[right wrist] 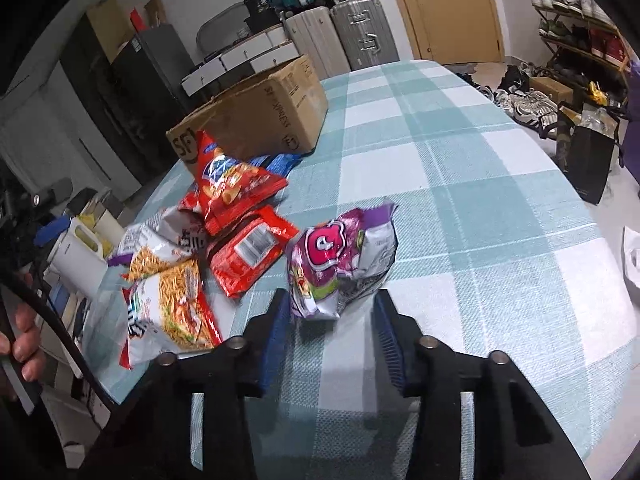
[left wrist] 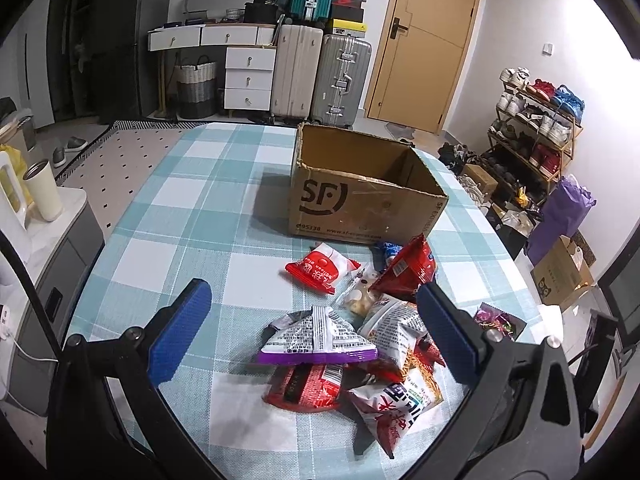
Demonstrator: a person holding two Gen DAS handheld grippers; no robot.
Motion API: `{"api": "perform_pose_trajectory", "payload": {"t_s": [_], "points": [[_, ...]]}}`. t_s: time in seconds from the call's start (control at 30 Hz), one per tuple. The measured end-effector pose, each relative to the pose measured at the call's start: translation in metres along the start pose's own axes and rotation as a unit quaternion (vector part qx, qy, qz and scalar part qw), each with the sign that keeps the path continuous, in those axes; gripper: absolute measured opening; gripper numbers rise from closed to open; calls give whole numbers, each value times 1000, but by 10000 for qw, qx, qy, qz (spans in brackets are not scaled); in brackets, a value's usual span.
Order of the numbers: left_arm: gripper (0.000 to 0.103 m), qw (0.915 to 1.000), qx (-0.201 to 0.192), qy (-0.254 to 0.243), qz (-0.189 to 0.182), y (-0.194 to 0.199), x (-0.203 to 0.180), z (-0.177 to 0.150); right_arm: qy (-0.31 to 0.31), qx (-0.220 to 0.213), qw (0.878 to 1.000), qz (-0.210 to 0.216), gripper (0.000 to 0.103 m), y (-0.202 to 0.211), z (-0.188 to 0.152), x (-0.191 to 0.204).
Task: Organize snacks
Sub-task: 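Reach the right gripper to the purple candy bag and close on it, then lift the purple candy bag with the right gripper while the left gripper grasps a white-purple bag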
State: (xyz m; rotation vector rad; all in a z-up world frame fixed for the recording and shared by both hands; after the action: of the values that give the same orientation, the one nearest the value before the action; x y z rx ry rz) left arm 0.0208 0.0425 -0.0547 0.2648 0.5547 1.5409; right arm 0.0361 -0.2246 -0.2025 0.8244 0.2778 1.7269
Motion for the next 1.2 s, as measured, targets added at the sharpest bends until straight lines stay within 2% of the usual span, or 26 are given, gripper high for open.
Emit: {"api": "perform_pose_trajectory", "payload": {"t_s": [0.1, 0.17, 0.3, 0.43, 0.5, 0.57, 0.63, 0.73, 0.93, 1.2], "points": [[102, 10000, -12, 15, 11, 0, 0, 0, -138, -132, 9998, 102, 57, 0, 9, -4], [102, 10000, -4, 19, 26, -1, 1, 0, -215, -176, 9995, 123, 67, -3, 16, -5], [102, 10000, 12, 9, 68, -4, 5, 1, -387, -236, 9987, 214, 69, -11, 27, -8], [102, 9999, 61, 39, 115, -10, 11, 1, -536, -155, 9984, 127, 69, -25, 31, -13], [102, 9998, 76, 36, 153, -13, 14, 0, -572, -144, 9981, 170, 66, -30, 32, -13], [102, 9998, 121, 44, 154, -17, 16, -1, -518, -93, 9985, 162, 46, -35, 31, -12], [102, 9998, 163, 61, 133, -19, 17, -3, -502, -49, 9985, 229, 44, -39, 29, -13], [102, 9997, 203, 37, 118, -22, 18, -6, -361, -52, 9990, 251, 36, -39, 28, -10], [102, 9991, 394, 167, -27, -30, 29, -12, -311, -104, 9989, 327, 35, -34, 26, -9], [102, 9936, 919, 610, -247, -52, 51, -23, -308, -261, 9981, 457, 35, -22, 29, -6]]}}
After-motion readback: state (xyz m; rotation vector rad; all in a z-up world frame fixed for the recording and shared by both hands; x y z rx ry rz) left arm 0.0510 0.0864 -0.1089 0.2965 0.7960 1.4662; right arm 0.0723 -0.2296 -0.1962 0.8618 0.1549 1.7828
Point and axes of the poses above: each gripper's, at about its wrist camera, not at the fingertips, and y roughly against the way its jaws point, x to its left, z to its top, the point moved 1 cm from there along -y, roughly the way its jaws point, and after that the axes turned 11 degrees about -x, right-handed, at the moved point
